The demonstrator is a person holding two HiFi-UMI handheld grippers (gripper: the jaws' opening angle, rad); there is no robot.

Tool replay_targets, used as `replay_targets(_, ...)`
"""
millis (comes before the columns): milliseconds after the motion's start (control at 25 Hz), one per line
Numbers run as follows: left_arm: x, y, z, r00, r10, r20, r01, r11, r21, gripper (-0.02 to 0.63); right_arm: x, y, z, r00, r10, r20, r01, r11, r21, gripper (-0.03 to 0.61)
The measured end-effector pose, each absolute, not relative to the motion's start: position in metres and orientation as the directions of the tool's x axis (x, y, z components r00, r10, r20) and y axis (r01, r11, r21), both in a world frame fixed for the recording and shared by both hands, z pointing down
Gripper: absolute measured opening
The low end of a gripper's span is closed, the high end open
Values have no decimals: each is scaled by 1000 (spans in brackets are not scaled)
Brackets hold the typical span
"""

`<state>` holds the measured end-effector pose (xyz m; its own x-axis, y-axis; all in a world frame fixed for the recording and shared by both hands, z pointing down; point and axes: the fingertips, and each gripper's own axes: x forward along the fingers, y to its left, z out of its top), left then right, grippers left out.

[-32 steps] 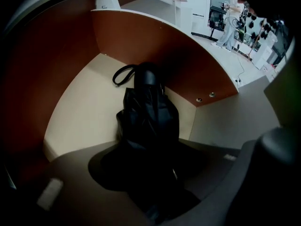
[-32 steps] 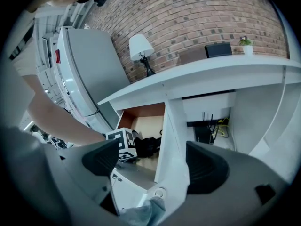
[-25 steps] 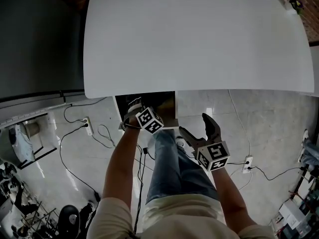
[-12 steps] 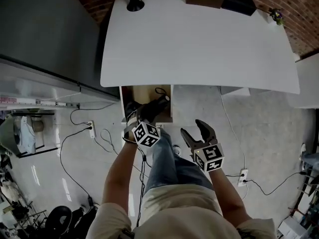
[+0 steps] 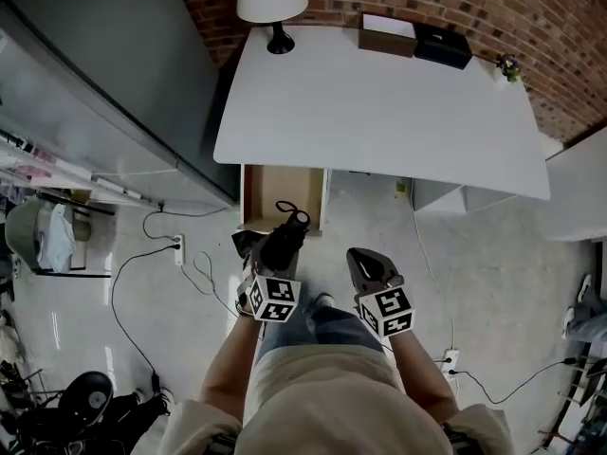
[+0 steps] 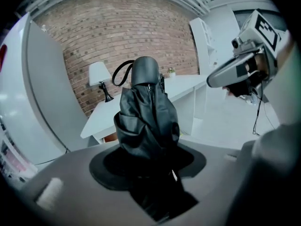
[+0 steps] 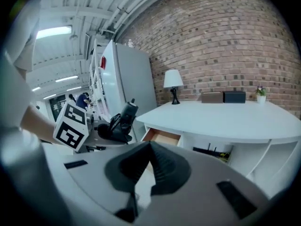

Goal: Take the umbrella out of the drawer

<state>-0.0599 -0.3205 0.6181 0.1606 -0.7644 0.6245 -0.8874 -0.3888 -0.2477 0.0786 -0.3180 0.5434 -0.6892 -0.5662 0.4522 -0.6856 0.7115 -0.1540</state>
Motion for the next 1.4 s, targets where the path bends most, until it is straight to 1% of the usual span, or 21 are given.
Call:
replay_targets(280, -69, -278, 570, 132, -805, 578, -938, -289, -188, 233, 81, -304, 522, -690, -547, 475, -673, 727, -140, 3)
replay_targets(560, -97, -234, 543, 146, -828, 541, -944, -280, -174, 233, 51, -275, 495, -681, -591, 432, -689, 716, -107, 3)
replay_targets(720, -116, -190, 530, 145, -848, 510, -946, -270, -181, 233, 31, -228, 488, -674, -612, 414, -702, 705, -101, 3)
replay_targets(1040, -151, -95, 515, 177, -870, 460, -955, -265, -134, 233, 0, -117, 483, -645, -650, 402, -727, 683, -63, 3)
replay_targets(1240, -161, -35, 502, 215, -889, 405, -953, -282, -112, 233, -9, -53, 479, -619, -690, 376, -752, 658, -30, 3)
replay_targets(1400, -161, 11, 495, 238, -887, 396, -948, -302, -106, 233, -9, -3, 468, -605, -709, 363, -766, 643, -21, 3)
